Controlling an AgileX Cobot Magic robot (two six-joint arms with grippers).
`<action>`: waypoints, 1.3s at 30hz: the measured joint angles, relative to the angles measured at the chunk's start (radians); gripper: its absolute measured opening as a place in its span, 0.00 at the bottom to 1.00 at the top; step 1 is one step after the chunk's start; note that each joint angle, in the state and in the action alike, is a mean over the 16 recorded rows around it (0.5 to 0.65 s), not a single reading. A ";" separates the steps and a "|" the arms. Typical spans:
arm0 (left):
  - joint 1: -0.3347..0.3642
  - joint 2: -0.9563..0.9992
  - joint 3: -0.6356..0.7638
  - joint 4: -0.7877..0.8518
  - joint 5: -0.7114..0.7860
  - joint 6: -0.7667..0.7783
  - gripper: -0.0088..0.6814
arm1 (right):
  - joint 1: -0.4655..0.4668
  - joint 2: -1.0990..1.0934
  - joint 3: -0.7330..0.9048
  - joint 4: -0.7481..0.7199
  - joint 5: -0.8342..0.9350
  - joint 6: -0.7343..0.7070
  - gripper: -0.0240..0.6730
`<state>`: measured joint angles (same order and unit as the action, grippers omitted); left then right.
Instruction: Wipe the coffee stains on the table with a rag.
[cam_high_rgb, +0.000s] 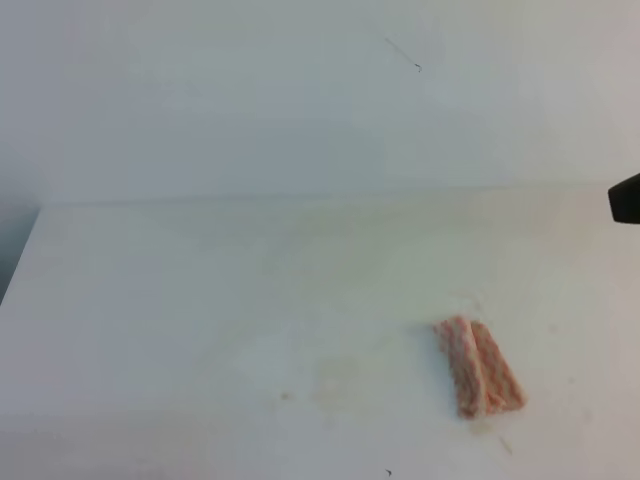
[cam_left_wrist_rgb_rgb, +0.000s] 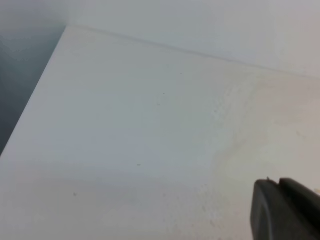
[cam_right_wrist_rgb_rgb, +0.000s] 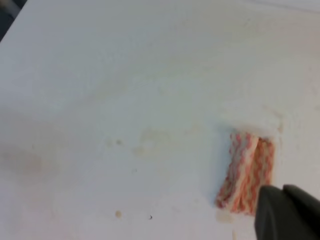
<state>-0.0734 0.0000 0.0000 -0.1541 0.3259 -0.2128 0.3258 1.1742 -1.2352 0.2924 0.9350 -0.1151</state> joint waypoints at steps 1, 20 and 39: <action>0.000 0.000 0.000 0.000 0.000 0.000 0.01 | 0.000 -0.009 0.000 0.000 0.001 0.001 0.03; 0.000 0.000 0.000 0.000 0.000 0.000 0.01 | -0.073 -0.209 0.023 -0.057 -0.064 -0.051 0.03; 0.000 0.000 0.000 0.000 0.000 0.000 0.01 | -0.373 -0.833 0.633 -0.182 -0.546 -0.112 0.03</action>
<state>-0.0734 0.0000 0.0000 -0.1541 0.3259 -0.2128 -0.0468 0.3408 -0.6021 0.1105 0.3888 -0.2275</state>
